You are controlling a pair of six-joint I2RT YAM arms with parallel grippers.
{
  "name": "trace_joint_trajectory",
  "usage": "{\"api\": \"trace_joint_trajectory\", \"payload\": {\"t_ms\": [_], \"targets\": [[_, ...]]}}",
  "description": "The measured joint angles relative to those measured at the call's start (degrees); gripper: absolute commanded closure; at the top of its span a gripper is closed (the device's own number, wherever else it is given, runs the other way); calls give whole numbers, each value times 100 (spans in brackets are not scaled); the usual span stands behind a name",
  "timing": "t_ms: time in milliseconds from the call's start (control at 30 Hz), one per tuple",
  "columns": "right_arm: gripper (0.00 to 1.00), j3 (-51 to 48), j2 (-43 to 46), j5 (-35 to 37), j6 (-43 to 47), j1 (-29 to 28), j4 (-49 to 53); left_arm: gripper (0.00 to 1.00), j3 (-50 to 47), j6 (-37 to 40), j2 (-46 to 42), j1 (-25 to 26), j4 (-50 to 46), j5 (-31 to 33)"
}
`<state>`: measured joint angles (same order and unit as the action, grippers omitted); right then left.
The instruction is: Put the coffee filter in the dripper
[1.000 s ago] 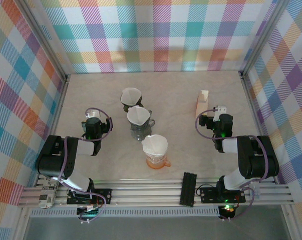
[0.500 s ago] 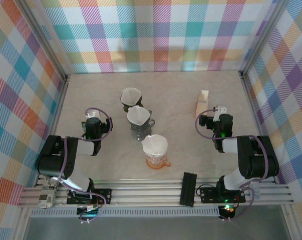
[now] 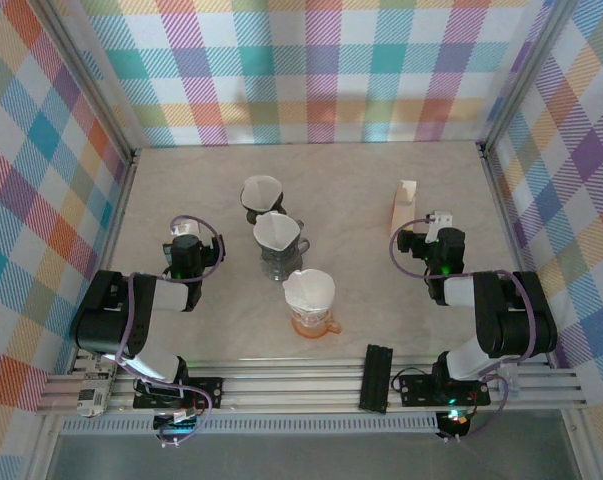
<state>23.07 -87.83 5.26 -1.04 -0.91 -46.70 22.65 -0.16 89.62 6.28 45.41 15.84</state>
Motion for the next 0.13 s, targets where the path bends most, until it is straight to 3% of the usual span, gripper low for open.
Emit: {"api": "trace_joint_trajectory", "payload": {"t_ms": [133], "targets": [[1, 0, 0, 0, 0, 0, -2, 0, 0, 0, 0, -2, 0, 0]]}}
